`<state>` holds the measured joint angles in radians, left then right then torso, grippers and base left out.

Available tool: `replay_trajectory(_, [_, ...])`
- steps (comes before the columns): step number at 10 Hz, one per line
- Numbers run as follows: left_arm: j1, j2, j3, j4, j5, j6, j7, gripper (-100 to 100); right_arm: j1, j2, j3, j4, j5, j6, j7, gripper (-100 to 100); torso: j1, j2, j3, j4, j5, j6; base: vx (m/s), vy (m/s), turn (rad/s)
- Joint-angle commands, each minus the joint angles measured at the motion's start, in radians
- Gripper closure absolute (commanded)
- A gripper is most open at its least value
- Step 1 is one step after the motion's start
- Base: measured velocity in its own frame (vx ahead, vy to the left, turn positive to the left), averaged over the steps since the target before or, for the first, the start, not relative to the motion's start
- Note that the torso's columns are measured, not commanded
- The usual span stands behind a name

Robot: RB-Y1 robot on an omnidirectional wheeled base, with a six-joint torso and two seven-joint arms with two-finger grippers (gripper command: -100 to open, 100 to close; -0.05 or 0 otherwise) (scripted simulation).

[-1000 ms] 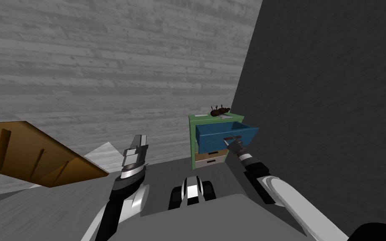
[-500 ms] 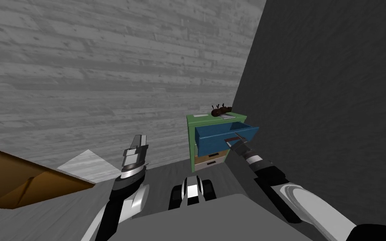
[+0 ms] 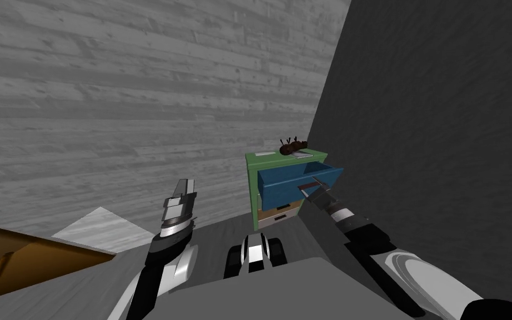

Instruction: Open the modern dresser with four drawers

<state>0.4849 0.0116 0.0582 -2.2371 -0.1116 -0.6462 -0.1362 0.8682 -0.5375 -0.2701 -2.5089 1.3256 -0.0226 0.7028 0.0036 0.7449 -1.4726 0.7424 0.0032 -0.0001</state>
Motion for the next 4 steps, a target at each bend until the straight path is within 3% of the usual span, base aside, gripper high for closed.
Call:
replay_trajectory(1, [0.0, 0.0, 0.0, 0.0, 0.0, 0.0, 0.0, 0, 0.001, 0.0, 0.001, 0.002, 0.0, 0.0, 0.0, 0, -0.001, -0.002, -0.001, -0.001, -0.001, 0.0, 0.0, 0.0, 0.0])
replay_trajectory(4, [0.0, 0.0, 0.0, 0.0, 0.0, 0.0, 0.0, 0, 0.004, 0.0, 0.002, 0.007, 0.001, -0.001, 0.001, 0, -0.002, -0.006, -0.003, -0.003, -0.002, 0.0, 0.0, 0.0, 0.0])
